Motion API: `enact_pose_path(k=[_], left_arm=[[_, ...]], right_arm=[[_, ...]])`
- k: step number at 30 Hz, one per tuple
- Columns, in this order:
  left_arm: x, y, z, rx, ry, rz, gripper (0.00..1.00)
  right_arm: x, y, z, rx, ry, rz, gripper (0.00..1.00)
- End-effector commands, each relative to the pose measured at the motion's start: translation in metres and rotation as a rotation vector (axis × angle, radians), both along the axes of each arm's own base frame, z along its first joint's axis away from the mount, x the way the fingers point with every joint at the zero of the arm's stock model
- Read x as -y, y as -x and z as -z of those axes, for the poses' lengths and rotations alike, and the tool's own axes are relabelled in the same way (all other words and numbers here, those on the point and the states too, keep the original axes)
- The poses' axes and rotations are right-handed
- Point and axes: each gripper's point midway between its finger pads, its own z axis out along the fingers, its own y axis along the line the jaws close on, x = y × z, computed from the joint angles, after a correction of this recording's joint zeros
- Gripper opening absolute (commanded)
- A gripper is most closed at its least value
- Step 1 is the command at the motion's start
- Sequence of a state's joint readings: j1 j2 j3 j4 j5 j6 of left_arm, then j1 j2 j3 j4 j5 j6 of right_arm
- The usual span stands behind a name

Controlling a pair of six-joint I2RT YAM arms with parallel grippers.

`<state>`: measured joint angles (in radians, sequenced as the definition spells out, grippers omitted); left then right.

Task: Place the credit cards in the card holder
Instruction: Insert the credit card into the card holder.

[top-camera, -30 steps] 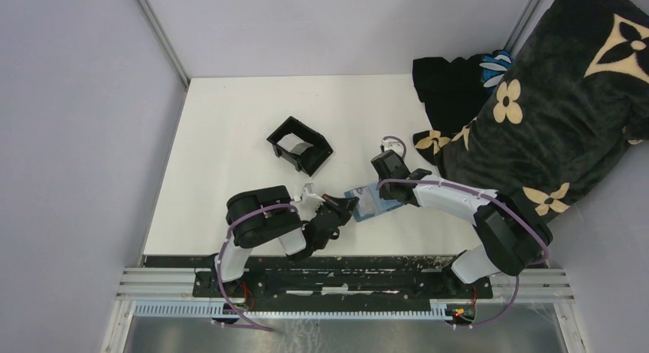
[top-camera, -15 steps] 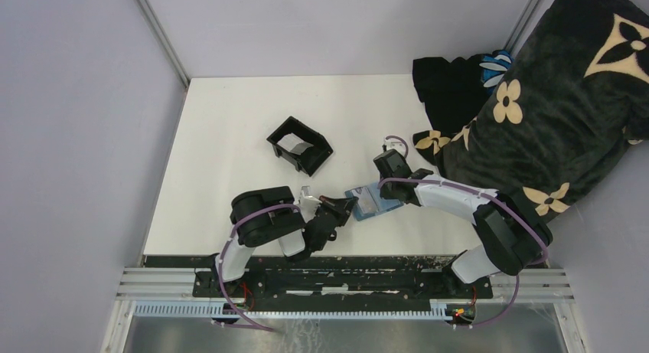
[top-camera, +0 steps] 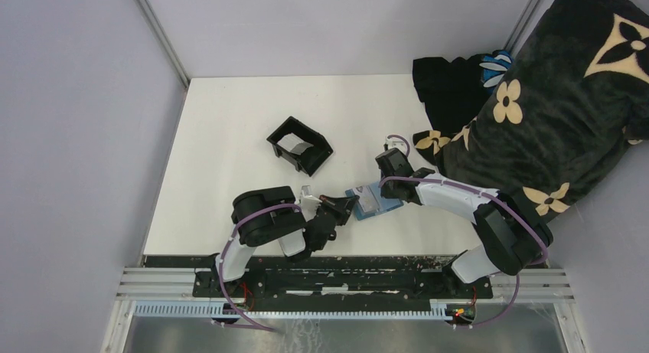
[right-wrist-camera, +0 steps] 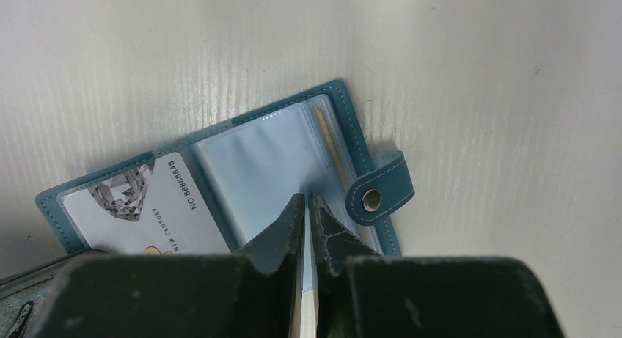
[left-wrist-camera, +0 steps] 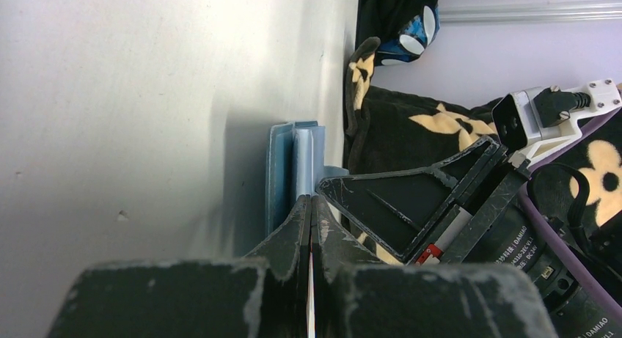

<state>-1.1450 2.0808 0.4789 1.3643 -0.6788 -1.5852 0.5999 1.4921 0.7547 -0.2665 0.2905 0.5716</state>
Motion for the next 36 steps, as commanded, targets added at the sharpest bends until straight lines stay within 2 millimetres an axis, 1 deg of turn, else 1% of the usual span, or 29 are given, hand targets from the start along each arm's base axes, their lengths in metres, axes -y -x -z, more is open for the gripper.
enact_pose_path(k=[1,9,15,19,25,36], left_arm=[[0.005,-0.005,-0.008,0.033,0.016,-0.004,0.03],[0.011,-0.006,-0.005,0.051,-0.034,0.016,0.03],[0.006,-0.005,-0.001,0.051,-0.068,0.013,0.03],[0.002,-0.003,0.006,0.042,-0.096,0.014,0.03],[0.003,-0.003,0.012,0.035,-0.107,0.020,0.03],[0.006,-0.004,0.013,0.043,-0.121,0.021,0.03]], right_arm=[[0.005,0.004,0.009,-0.025,0.007,0.011,0.11],[0.006,0.005,0.010,-0.031,0.004,0.011,0.11],[0.008,0.005,0.009,-0.029,0.002,0.015,0.11],[0.007,0.005,0.008,-0.027,-0.003,0.014,0.11],[0.006,0.005,0.009,-0.028,-0.006,0.013,0.11],[0.006,0.005,0.011,-0.031,-0.005,0.012,0.12]])
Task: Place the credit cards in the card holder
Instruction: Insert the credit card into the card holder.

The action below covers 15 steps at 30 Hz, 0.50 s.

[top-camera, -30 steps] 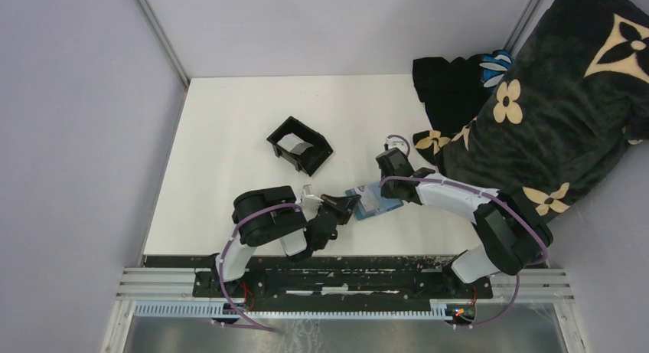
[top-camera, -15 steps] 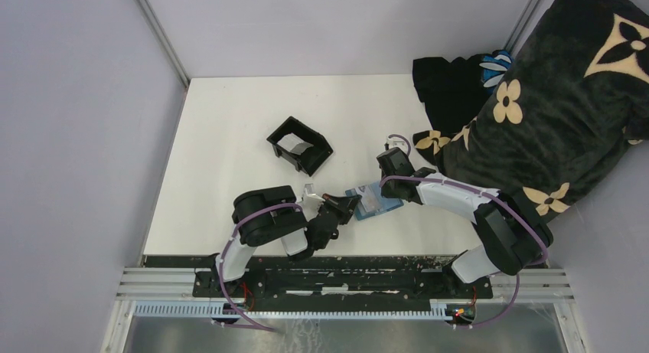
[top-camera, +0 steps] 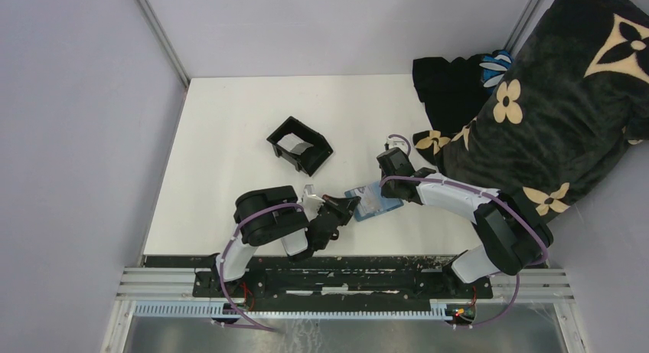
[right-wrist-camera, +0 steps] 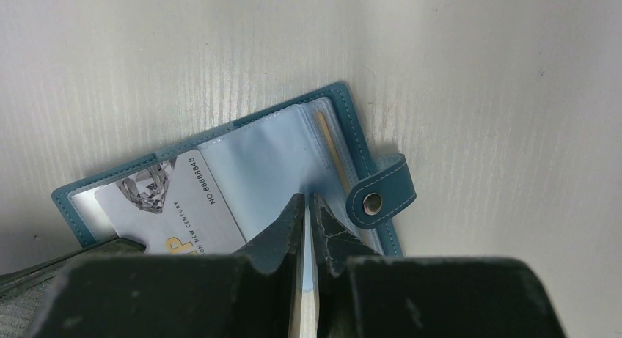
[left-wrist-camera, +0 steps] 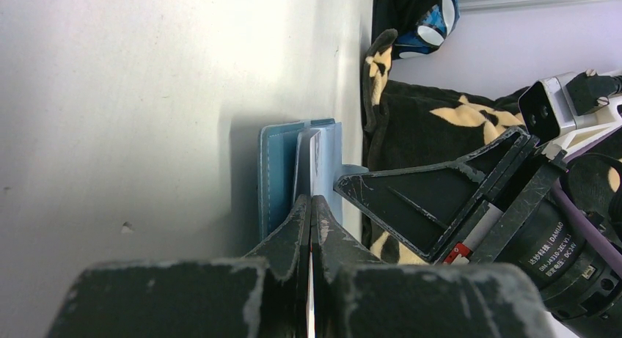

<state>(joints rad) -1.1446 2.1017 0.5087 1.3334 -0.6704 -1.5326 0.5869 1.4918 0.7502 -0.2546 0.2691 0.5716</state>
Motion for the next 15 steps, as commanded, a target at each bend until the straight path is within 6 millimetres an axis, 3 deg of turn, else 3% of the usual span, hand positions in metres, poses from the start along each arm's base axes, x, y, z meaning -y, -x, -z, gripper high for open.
enact_pose_path(k=[1,15], left_arm=[[0.001,-0.003,0.003,0.034,-0.056,0.005,0.03],[0.005,0.001,-0.010,0.113,-0.092,0.013,0.03]], right_arm=[[0.006,0.006,0.010,-0.026,0.013,0.010,0.12],[0.009,0.008,0.013,-0.038,0.023,0.020,0.12]])
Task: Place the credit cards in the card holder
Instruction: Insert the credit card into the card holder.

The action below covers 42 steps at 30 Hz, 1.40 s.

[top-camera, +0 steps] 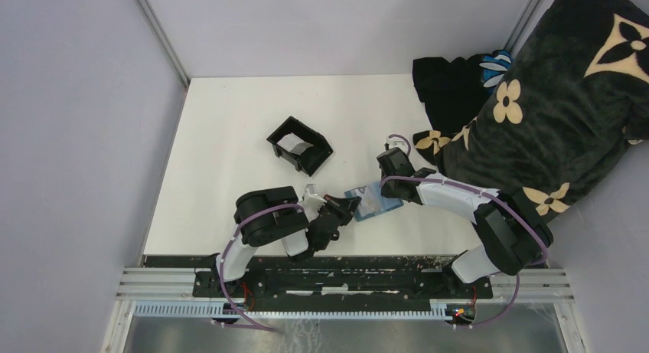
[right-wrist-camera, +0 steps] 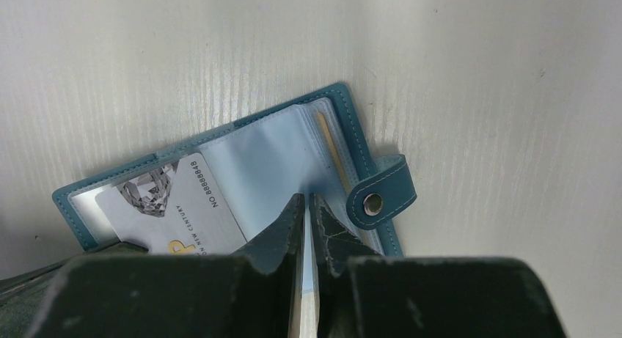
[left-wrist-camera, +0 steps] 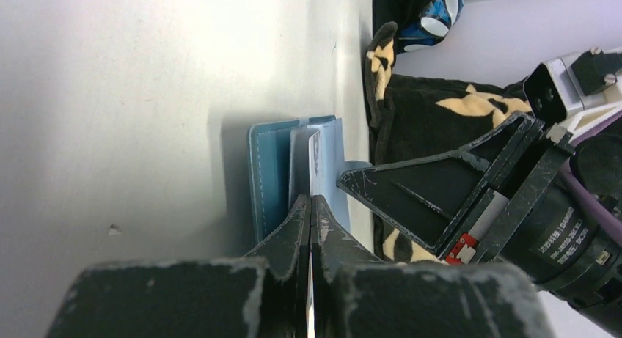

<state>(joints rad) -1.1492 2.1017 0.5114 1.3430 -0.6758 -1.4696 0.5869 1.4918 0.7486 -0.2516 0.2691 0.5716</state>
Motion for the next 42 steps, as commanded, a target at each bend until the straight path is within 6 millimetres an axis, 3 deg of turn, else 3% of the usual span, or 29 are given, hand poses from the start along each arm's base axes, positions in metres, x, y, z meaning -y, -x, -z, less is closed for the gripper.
enact_pose_path(k=[1,9,24,42], left_arm=[[0.005,0.001,-0.011,0.088,-0.048,0.004,0.03],[0.007,0.008,-0.017,0.116,-0.052,0.001,0.03],[0.008,-0.005,-0.018,0.118,-0.033,-0.022,0.03],[-0.004,-0.004,-0.003,0.065,-0.057,-0.044,0.03]], right_arm=[[0.009,0.008,0.012,-0.038,0.024,0.021,0.12],[0.010,0.009,0.013,-0.041,0.026,0.028,0.12],[0.012,0.010,0.015,-0.052,0.032,0.024,0.12],[0.012,0.010,0.017,-0.060,0.035,0.019,0.12]])
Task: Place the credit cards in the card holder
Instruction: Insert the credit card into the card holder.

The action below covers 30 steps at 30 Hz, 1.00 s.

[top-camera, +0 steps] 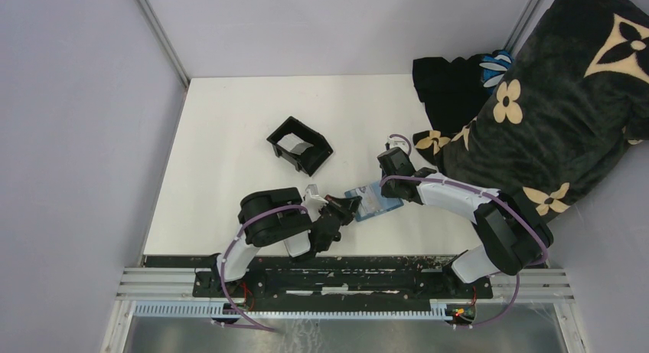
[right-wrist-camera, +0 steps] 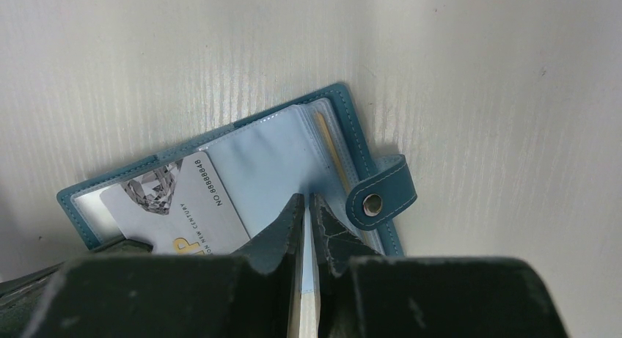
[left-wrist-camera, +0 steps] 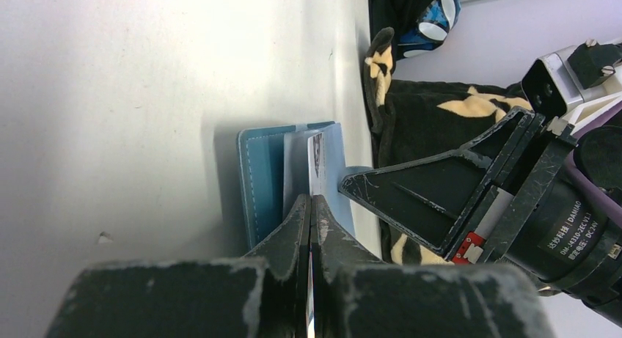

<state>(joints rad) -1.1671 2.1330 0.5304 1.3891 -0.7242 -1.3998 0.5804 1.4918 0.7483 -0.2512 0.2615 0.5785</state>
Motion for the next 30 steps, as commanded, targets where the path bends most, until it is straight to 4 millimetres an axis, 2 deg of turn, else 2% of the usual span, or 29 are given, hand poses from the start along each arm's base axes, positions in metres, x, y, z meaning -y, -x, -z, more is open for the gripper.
enact_pose_path(k=[1,16,30], left_arm=[[-0.007,-0.003,-0.002,0.012,-0.023,-0.028,0.03],[-0.006,-0.001,0.011,-0.049,-0.075,-0.052,0.03],[0.005,0.000,0.003,-0.045,-0.087,-0.042,0.03]], right_arm=[[0.012,0.010,0.017,-0.057,0.044,0.011,0.13],[0.012,0.010,0.019,-0.061,0.046,0.011,0.12],[0.011,0.012,0.020,-0.069,0.041,-0.005,0.08]])
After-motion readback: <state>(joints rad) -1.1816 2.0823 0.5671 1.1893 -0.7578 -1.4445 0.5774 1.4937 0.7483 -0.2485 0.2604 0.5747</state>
